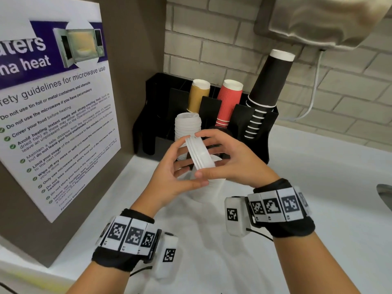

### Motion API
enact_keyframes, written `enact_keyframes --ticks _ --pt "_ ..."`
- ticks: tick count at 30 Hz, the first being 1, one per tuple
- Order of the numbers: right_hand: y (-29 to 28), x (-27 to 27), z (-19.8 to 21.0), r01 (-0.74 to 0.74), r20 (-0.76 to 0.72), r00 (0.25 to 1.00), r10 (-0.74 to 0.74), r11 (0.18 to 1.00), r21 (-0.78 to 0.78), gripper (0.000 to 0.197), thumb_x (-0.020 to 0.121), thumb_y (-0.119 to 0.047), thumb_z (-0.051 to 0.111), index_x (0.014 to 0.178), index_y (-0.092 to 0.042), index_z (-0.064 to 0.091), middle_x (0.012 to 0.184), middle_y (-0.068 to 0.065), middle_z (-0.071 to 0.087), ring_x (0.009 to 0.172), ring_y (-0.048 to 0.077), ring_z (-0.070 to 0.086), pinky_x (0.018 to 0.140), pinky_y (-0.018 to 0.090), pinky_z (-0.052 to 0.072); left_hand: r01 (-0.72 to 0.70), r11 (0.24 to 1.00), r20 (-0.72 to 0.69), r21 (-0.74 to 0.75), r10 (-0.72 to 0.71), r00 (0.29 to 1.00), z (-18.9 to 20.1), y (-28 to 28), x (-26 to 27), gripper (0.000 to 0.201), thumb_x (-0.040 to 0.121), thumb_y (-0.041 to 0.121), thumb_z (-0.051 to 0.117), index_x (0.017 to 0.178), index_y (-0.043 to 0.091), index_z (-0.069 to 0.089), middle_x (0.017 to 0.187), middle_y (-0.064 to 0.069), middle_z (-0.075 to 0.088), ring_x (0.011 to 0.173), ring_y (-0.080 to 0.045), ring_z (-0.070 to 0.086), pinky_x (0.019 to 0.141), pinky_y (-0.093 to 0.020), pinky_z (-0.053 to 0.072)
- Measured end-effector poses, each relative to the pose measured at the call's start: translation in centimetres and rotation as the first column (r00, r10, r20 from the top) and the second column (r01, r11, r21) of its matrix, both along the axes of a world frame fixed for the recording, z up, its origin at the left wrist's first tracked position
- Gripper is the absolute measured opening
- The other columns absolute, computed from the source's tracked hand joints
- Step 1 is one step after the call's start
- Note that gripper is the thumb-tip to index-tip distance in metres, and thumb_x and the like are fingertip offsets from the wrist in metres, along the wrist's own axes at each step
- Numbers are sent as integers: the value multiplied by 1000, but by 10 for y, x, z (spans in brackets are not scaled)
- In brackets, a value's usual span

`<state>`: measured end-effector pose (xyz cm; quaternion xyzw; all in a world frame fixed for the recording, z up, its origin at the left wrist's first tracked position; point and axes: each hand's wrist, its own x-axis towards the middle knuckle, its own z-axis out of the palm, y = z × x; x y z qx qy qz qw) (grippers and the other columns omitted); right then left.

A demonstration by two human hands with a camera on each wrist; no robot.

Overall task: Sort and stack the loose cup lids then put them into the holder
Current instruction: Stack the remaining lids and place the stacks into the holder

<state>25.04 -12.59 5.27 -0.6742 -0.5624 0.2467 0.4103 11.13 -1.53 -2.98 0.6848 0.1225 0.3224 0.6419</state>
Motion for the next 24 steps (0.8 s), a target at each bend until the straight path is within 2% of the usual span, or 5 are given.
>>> enact_keyframes --ticks 7,11,15,19,24 --pt "0 14 0 23 49 998 -25 999 35 67 67 -29 85 124 -37 52 114 -14 58 103 0 59 80 20 54 14 999 -28 -33 -15 1000 -1 4 0 106 57 34 94 145 42 35 142 10 50 123 -12 57 96 -30 53" --pt "-1 72 4 288 78 950 -302 945 152 66 66 -28 85 121 -38 49 119 -9 56 104 8 58 77 18 49 -135 990 -20 -37 134 991 3 14 -10 64 69 35 75 127 41 50 131 9 57 108 -4 65 82 -13 51" --pt "-2 138 -10 441 161 887 -432 897 -20 68 69 -20 84 124 -32 47 120 -1 54 108 20 57 81 26 47 -263 965 -54 -15 262 963 -3 26 -22 35 86 16 71 112 38 61 121 12 61 89 4 65 77 -19 50" --pt "4 166 -31 466 389 845 -366 861 -203 74 65 -19 84 128 -29 47 126 3 52 117 25 51 94 37 46 -301 954 -79 6 301 950 -10 35 -32 31 89 15 69 105 41 64 117 12 63 85 2 64 83 -24 47" --pt "27 162 -44 443 684 728 -49 795 -414 86 64 -23 83 138 -22 40 129 11 45 117 30 48 87 32 42 -319 948 -102 20 319 942 -11 37 -34 35 89 13 69 100 46 66 118 11 63 86 -2 63 90 -34 50"
